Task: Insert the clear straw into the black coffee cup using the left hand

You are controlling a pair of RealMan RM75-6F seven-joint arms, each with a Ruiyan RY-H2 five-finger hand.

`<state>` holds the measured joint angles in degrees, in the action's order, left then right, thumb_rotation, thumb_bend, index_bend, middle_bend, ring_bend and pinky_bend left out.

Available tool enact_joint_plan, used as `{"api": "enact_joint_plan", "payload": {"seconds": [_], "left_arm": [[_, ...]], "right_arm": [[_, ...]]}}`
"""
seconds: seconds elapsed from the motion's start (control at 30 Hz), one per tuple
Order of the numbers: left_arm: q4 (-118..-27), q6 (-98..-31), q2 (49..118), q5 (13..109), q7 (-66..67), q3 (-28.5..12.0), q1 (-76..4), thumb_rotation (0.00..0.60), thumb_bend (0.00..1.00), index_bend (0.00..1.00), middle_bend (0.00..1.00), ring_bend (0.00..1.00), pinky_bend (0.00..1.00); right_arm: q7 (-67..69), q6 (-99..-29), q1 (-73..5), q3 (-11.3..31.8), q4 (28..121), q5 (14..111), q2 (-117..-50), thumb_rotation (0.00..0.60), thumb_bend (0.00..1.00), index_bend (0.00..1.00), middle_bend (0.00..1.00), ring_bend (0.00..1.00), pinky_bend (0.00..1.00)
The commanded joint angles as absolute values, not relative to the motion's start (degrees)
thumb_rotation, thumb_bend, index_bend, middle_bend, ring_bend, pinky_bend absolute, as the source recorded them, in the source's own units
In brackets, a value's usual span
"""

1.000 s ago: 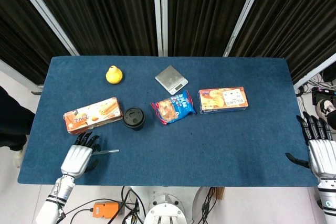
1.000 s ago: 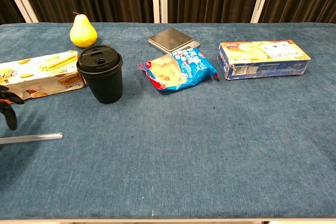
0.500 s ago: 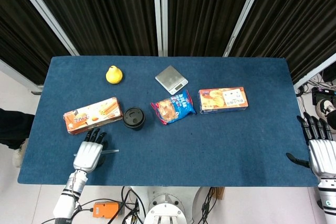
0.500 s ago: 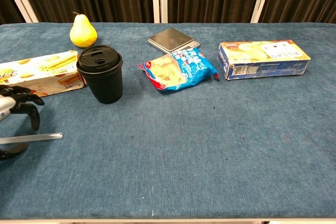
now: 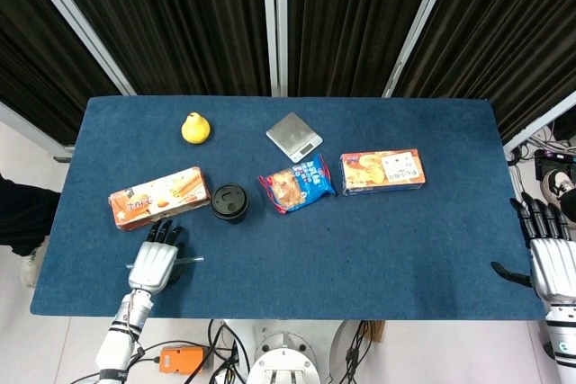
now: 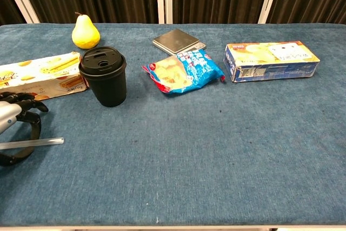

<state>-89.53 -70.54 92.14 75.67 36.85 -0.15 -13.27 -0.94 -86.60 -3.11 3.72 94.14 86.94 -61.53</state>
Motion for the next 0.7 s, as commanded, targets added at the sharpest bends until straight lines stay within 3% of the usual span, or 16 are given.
{"api": "enact_joint_plan", "payload": {"seconds": [0.03, 0.33, 0.5, 0.7], "left_arm": [[-89.6, -70.6, 92.1, 75.5, 35.2, -0.2, -13.3, 0.600, 0.34, 0.56, 0.17, 0.01, 0.00], [-96.6, -75.3, 86.0, 79.0, 22.0, -2.4, -12.2, 0.600, 0.38, 0.59, 0.19, 0.02, 0.00], [-102.8, -78.1, 81.5, 80.7, 7.7, -7.3, -12.5, 0.600, 0.39, 0.59, 0.19, 0.01, 0.00], [-107.5, -78.6, 81.2, 79.5, -9.3, -14.0, -14.6, 0.600, 0.39, 0.59, 0.19, 0.00, 0.00]], "right_arm": [[-0.9, -86.6, -3.1, 3.7, 94.1, 86.9, -61.6, 0.600, 0.11, 0.00, 0.00, 0.00, 0.00], [-0.4, -85.6, -3.1, 3.2, 93.2, 86.6, -62.2, 0.600, 0.11, 0.00, 0.00, 0.00, 0.00], [-0.9, -82.8, -3.9, 2.3, 91.9, 86.3, -63.3, 0.600, 0.11, 0.00, 0.00, 0.00, 0.00], [-2.4, -79.4, -5.0, 1.4, 90.6, 85.6, -64.6, 0.600, 0.11, 0.00, 0.00, 0.00, 0.00]]}}
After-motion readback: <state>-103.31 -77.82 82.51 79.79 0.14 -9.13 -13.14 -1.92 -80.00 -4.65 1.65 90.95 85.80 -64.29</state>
